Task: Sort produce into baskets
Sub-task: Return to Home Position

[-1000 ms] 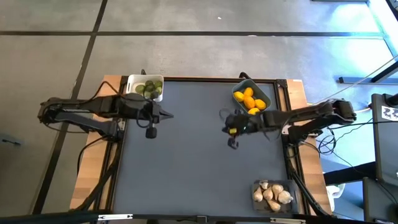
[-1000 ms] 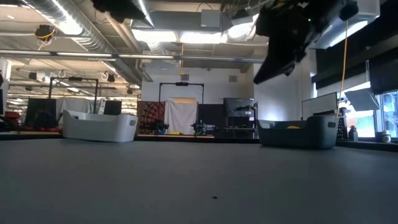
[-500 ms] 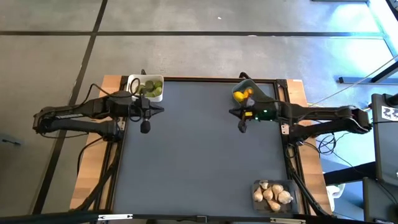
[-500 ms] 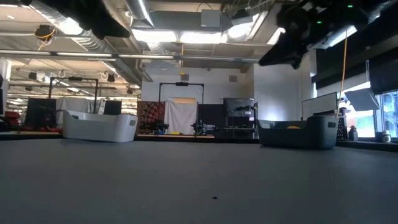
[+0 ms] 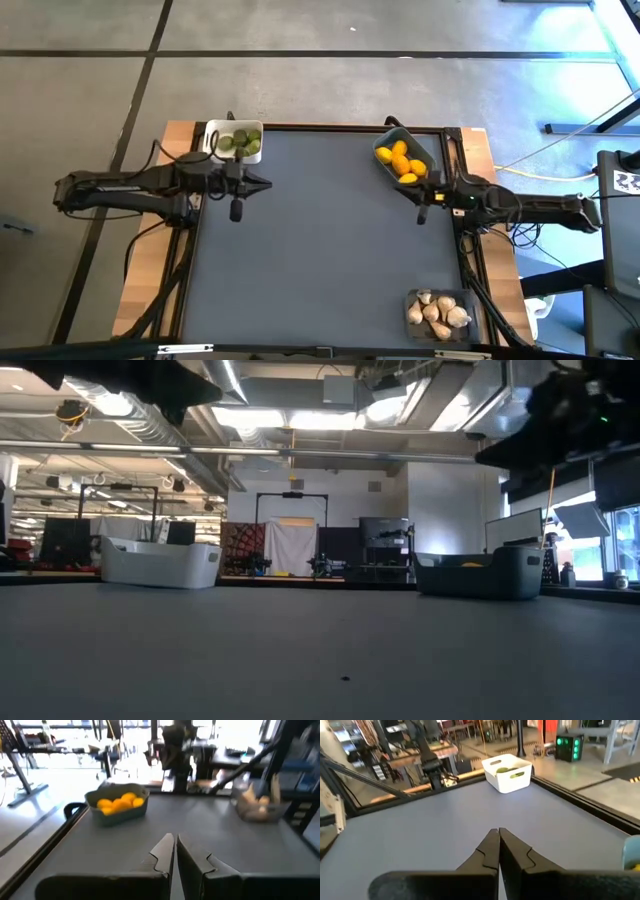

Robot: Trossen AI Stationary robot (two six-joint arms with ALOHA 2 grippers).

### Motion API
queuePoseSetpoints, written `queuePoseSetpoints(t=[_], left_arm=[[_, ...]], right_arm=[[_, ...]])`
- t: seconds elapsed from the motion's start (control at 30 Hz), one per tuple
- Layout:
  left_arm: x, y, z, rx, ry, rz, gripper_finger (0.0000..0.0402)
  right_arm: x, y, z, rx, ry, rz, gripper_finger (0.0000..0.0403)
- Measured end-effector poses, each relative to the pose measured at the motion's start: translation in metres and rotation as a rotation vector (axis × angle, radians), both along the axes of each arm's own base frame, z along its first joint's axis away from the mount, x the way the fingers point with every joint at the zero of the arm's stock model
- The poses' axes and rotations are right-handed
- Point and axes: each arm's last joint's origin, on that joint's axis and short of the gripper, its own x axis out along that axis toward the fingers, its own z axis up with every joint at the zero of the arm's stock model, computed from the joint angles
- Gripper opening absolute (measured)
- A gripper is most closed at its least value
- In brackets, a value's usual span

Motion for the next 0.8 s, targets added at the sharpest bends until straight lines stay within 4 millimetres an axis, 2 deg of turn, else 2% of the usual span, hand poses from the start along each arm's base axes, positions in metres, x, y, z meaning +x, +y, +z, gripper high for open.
queuePoseSetpoints(t=[0.17, 0.3, 0.5, 0.8], left_arm=[[0.0, -0.001, -0.013, -0.014, -0.056, 0.0, 0.0019], [0.0, 0.0, -0.028, 0.011, -0.088, -0.002, 0.0019], [-0.005, 0.0, -0.048, -0.027, -0.17, 0.01, 0.0019], [-0.028, -0.003, -0.079, -0.072, -0.207, 0.024, 0.0019]], right_arm=[[-0.024, 0.003, -0.011, -0.008, -0.074, 0.006, 0.0006], [-0.039, 0.004, -0.018, 0.0, -0.062, 0.007, 0.0005], [-0.039, 0.004, -0.021, 0.025, -0.058, 0.005, 0.0005], [-0.035, 0.003, -0.036, 0.03, -0.051, -0.031, 0.0005]])
